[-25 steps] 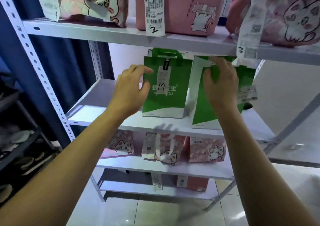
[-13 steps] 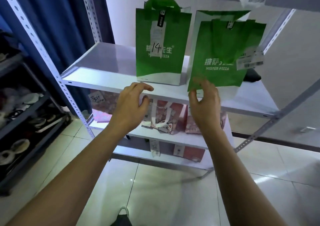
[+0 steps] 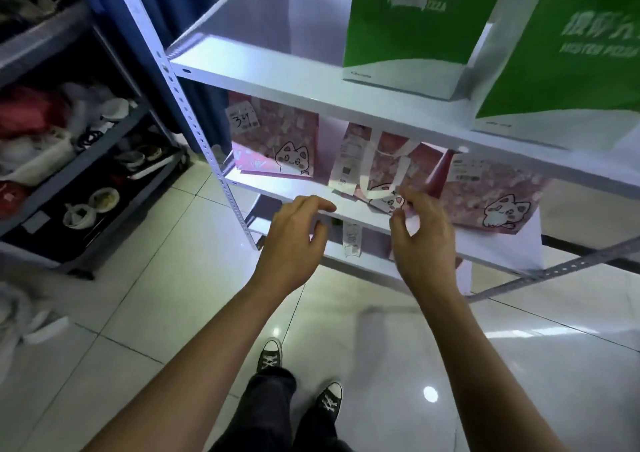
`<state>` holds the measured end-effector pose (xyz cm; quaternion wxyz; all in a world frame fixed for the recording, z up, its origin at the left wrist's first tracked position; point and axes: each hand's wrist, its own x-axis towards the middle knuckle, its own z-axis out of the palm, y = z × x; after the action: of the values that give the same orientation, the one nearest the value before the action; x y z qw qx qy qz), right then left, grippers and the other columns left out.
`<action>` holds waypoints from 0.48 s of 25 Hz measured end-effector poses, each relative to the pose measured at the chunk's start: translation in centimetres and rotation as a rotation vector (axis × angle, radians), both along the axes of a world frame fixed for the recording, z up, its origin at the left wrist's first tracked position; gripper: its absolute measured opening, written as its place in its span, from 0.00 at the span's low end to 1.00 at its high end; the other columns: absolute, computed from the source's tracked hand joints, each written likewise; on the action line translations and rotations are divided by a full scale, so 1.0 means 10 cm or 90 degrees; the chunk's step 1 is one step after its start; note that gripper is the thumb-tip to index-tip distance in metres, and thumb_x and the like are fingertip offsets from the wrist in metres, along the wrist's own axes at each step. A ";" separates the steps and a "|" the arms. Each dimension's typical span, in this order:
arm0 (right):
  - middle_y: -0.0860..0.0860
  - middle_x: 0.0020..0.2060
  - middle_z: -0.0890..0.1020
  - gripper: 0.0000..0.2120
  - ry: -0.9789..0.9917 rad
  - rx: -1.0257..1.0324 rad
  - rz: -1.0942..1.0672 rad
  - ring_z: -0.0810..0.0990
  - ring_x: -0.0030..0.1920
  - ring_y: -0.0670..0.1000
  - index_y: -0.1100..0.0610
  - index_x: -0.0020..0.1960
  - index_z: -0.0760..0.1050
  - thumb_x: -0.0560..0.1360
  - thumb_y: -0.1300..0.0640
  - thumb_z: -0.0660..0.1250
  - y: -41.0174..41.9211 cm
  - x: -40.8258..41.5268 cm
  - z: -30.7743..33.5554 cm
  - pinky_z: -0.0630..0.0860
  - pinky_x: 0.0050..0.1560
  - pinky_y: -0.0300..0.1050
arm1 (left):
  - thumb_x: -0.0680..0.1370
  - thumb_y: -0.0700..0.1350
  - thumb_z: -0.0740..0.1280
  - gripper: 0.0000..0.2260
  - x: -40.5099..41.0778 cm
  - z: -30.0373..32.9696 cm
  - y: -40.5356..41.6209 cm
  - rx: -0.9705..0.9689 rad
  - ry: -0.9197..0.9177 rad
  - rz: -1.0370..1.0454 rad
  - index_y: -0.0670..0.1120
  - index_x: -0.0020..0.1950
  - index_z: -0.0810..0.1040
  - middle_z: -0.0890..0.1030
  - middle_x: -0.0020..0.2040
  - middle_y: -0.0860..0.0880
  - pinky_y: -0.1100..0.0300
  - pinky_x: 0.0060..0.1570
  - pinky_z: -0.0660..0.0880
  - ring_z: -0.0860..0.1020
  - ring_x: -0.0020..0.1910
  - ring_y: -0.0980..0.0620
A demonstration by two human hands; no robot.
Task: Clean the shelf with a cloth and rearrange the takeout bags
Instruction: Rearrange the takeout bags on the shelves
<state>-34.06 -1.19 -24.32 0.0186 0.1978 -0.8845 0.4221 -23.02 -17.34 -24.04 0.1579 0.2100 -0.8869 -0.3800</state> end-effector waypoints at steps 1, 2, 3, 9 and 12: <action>0.49 0.63 0.80 0.16 -0.013 0.006 0.012 0.76 0.64 0.51 0.50 0.67 0.76 0.80 0.57 0.65 -0.11 0.05 -0.11 0.73 0.66 0.49 | 0.79 0.40 0.60 0.12 0.05 -0.13 -0.06 0.017 -0.013 0.005 0.51 0.60 0.77 0.78 0.59 0.54 0.52 0.56 0.75 0.73 0.58 0.52; 0.48 0.64 0.80 0.16 -0.026 0.017 0.029 0.75 0.65 0.50 0.50 0.68 0.76 0.80 0.58 0.65 -0.24 0.11 -0.21 0.71 0.67 0.46 | 0.80 0.41 0.60 0.13 0.11 -0.26 -0.12 0.032 -0.024 0.010 0.52 0.61 0.76 0.78 0.59 0.54 0.55 0.56 0.75 0.73 0.58 0.52; 0.48 0.66 0.79 0.17 -0.038 0.035 0.051 0.74 0.66 0.49 0.49 0.68 0.75 0.80 0.58 0.65 -0.39 0.16 -0.33 0.68 0.67 0.43 | 0.80 0.41 0.60 0.13 0.17 -0.40 -0.21 0.043 -0.035 0.019 0.53 0.61 0.76 0.78 0.60 0.55 0.60 0.55 0.73 0.73 0.58 0.54; 0.50 0.63 0.80 0.17 -0.091 0.072 0.131 0.76 0.64 0.52 0.53 0.68 0.76 0.80 0.60 0.65 -1.17 0.47 -1.14 0.73 0.67 0.52 | 0.80 0.44 0.59 0.13 0.39 -1.23 -0.78 0.105 -0.097 0.060 0.59 0.61 0.73 0.76 0.60 0.61 0.67 0.56 0.66 0.70 0.60 0.58; 0.53 0.62 0.82 0.16 -0.085 0.117 0.123 0.79 0.63 0.54 0.56 0.67 0.78 0.79 0.62 0.67 -1.46 0.58 -1.63 0.76 0.65 0.54 | 0.80 0.45 0.59 0.13 0.48 -1.66 -1.03 0.123 -0.135 0.072 0.58 0.62 0.74 0.76 0.61 0.60 0.72 0.55 0.62 0.70 0.61 0.58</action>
<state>-28.27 -15.83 -40.64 -0.0992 0.2544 -0.8955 0.3514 -18.23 -27.62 -40.69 0.0634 0.3126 -0.8447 -0.4298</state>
